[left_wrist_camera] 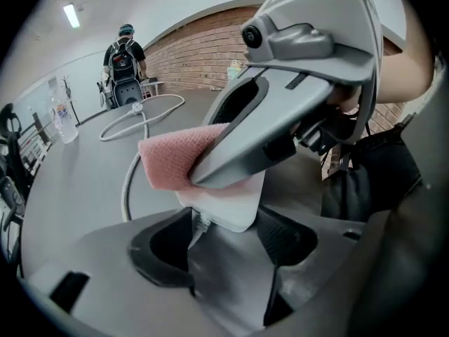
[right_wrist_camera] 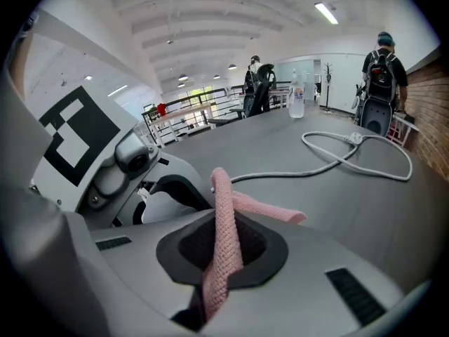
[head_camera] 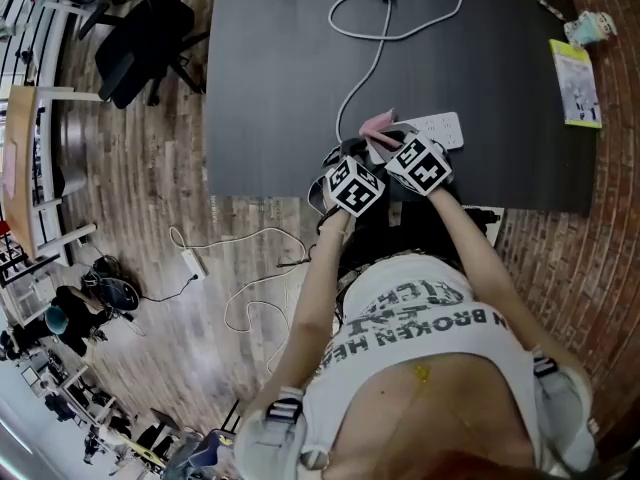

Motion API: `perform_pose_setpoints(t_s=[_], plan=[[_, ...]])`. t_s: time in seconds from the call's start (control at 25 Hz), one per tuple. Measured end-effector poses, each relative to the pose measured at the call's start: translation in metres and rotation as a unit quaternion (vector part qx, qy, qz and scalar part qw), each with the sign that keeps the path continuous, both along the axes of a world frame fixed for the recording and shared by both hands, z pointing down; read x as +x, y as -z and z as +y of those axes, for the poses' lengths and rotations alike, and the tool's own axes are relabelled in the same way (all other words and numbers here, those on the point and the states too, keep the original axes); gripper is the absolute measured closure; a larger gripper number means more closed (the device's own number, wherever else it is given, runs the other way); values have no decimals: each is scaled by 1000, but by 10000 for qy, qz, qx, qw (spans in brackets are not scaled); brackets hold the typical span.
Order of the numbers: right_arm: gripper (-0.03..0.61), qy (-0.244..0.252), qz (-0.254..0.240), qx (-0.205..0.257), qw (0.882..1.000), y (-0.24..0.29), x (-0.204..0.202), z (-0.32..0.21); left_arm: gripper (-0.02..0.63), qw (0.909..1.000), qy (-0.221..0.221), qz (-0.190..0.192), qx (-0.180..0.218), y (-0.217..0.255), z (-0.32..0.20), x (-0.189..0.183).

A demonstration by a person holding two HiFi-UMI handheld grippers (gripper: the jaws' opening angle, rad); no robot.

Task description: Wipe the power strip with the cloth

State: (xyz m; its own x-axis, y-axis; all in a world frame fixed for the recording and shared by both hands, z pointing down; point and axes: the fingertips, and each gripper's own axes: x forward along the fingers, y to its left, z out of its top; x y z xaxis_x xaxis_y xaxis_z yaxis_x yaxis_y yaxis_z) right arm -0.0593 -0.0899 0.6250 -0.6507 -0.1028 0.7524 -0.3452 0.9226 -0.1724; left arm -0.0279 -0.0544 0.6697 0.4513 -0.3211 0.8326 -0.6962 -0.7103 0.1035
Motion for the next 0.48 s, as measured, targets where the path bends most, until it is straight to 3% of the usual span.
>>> perform_pose_setpoints(t_s=[0.48], plan=[[561, 313, 150, 381, 9987, -6, -7, 3, 339, 9999, -46, 116, -120, -4, 0, 0]])
